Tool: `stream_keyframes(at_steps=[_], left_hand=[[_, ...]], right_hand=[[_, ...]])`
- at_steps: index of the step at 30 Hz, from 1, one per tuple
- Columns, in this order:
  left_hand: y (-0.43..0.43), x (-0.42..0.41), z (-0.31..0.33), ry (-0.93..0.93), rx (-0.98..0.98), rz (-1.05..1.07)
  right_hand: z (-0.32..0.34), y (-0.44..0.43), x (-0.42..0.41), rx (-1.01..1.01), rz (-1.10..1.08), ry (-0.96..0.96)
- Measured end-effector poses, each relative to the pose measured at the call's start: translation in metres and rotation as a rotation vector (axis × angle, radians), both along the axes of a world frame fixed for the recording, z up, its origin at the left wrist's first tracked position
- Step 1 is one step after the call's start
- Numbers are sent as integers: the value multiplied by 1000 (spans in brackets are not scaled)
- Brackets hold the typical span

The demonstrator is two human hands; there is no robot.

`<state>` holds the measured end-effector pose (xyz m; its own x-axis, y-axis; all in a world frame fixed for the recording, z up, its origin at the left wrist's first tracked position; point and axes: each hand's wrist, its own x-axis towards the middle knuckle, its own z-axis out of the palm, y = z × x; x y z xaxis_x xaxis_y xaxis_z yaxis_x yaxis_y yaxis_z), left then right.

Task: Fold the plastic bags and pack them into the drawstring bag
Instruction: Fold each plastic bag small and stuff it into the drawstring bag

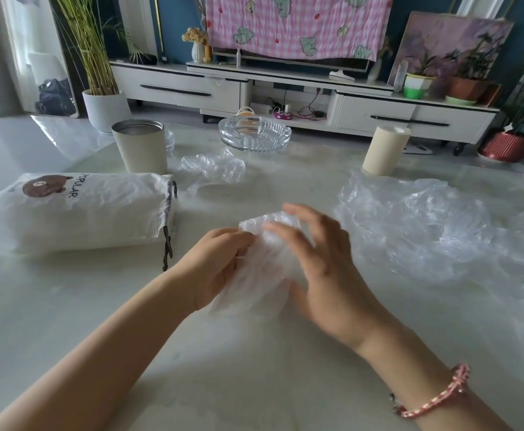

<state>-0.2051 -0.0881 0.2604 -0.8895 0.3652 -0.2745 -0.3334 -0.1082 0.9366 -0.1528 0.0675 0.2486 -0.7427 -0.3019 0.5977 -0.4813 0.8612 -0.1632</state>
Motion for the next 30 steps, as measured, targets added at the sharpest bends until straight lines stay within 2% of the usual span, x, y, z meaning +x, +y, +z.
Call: stream_keyframes(at_steps=[2, 4, 6, 9, 11, 14, 17, 21, 24, 25, 27, 30], left_hand=[[0, 1, 0, 8, -6, 32], [-1, -2, -1, 84, -114, 91], [-1, -1, -1, 217, -225, 132], [2, 3, 0, 286, -155, 79], [6, 8, 2, 244, -103, 37], [10, 12, 4, 178, -35, -58], [14, 19, 3, 304, -187, -144], [16, 18, -5, 392, -258, 3], [13, 15, -6, 393, -225, 80], [11, 15, -5, 397, -213, 80], [11, 15, -2, 408, -186, 44], [12, 18, 1, 426, -169, -30]], right_hand=[[-3, -14, 1, -23, 82, 42], [-4, -20, 3, -150, 170, 25], [-1, -22, 5, -358, 178, -149], [2, -20, 5, -746, 148, -447], [2, -16, 3, -905, 79, -540], [1, -11, -1, -932, -91, -533], [-3, -11, -3, -887, -152, -501], [-5, -14, -2, -900, -115, -439], [-3, -15, -2, -929, -202, -375], [-4, -15, -2, -964, -236, -397], [-1, -12, -3, -1138, -207, -584], [8, -3, -2, -1388, 37, -844]])
